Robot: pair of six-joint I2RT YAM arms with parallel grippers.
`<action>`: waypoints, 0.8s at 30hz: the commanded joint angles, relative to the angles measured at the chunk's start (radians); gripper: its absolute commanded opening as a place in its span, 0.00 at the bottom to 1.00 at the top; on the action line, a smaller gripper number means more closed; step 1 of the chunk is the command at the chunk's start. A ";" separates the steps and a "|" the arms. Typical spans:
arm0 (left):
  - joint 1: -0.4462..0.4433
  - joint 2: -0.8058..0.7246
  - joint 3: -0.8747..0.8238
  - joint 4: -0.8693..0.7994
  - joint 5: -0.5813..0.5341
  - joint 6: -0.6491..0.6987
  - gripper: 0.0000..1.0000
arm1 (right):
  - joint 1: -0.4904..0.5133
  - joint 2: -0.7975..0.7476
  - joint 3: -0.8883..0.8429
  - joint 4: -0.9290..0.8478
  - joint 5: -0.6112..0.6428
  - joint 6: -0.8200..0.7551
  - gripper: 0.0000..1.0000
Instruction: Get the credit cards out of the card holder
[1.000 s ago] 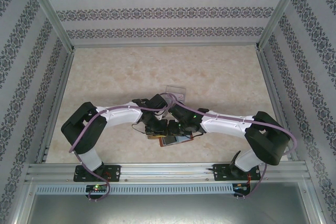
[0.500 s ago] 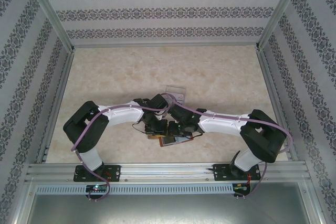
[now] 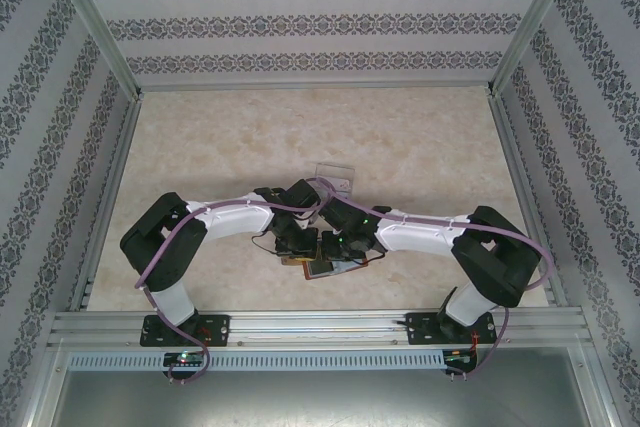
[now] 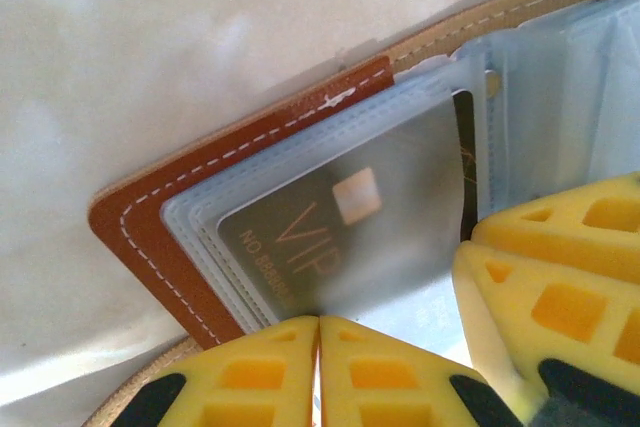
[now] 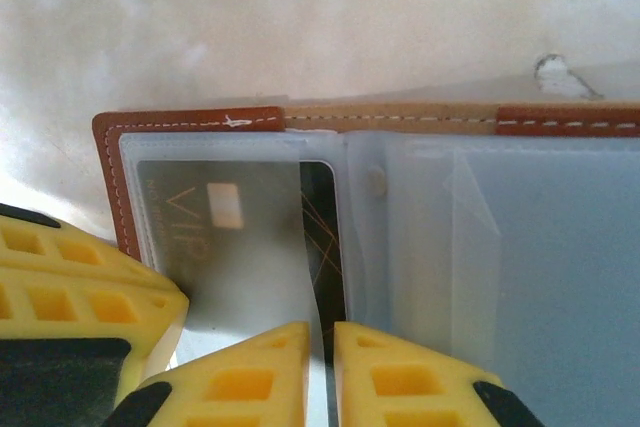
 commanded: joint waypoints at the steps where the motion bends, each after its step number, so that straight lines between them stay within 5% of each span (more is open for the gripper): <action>1: -0.011 -0.007 0.003 -0.057 -0.051 0.023 0.12 | -0.004 0.029 0.014 0.013 -0.011 -0.019 0.16; 10: -0.012 -0.023 0.003 -0.070 -0.058 0.023 0.12 | -0.004 0.024 0.019 -0.043 0.048 -0.020 0.27; 24: -0.012 -0.028 0.008 -0.080 -0.063 0.026 0.12 | -0.004 -0.015 0.045 -0.126 0.086 -0.036 0.28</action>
